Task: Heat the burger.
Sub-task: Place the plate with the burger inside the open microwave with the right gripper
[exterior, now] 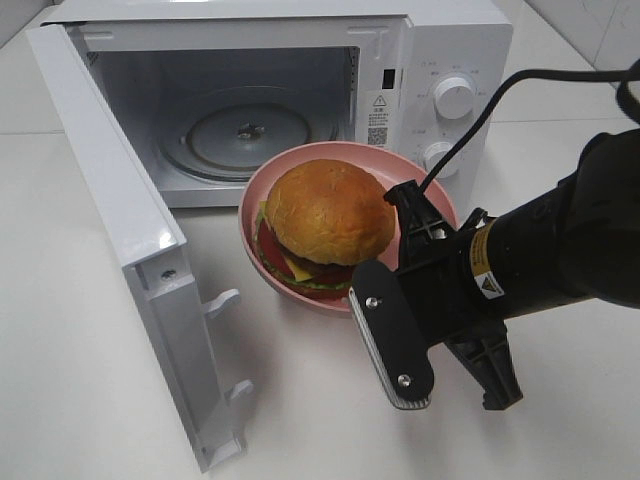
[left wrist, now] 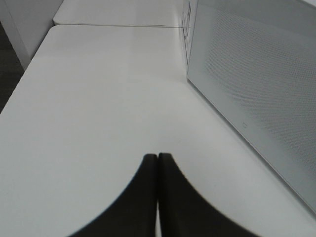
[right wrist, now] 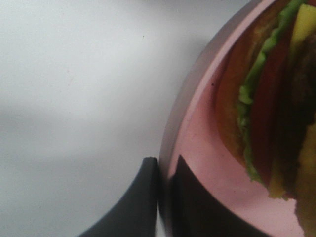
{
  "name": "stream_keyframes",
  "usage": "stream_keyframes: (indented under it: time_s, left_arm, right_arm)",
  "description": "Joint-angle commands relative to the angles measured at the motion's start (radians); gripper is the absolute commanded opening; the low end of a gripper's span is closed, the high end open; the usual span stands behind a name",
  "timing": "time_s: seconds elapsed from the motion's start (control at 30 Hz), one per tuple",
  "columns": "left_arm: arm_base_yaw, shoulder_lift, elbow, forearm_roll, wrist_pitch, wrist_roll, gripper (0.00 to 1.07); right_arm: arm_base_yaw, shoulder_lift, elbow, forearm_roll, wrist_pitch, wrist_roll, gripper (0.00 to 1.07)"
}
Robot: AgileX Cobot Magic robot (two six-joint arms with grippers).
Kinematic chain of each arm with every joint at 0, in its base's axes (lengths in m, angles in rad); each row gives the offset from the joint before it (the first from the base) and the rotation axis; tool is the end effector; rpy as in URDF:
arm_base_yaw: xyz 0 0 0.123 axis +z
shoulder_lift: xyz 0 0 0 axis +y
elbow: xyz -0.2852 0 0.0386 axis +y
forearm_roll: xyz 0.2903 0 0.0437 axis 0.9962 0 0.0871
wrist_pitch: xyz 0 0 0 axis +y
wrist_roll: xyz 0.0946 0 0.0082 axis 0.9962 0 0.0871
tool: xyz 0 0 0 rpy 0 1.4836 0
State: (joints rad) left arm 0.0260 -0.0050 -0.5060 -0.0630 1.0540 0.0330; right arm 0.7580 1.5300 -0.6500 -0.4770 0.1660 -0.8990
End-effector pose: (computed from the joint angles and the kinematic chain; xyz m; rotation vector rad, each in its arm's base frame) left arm 0.0317 -0.0044 0.2985 0.0101 2.0252 -0.0379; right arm 0.2238 0.2019 0.1371 -2.2072 1.2608 -0.3418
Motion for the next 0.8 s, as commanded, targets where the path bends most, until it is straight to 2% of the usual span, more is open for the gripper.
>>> stream_keyframes:
  time_s: [0.03, 0.27, 0.4, 0.8]
  left_arm:
    - [0.001, -0.02, 0.002, -0.005, -0.013, 0.0, 0.0]
    - [0.001, -0.02, 0.002, -0.005, -0.013, 0.0, 0.0]
    - [0.001, -0.02, 0.002, -0.005, -0.013, 0.0, 0.0]
    - [0.001, -0.02, 0.002, -0.005, -0.013, 0.0, 0.0]
  right_arm:
    - [-0.001, 0.031, -0.011, -0.015, -0.111, -0.015, 0.0]
    - [-0.001, 0.087, -0.08, -0.015, -0.111, -0.015, 0.0]
    - [-0.003, 0.138, -0.164, -0.015, -0.108, -0.015, 0.0]
    - [-0.003, 0.216, -0.28, -0.015, -0.076, -0.078, 0.0]
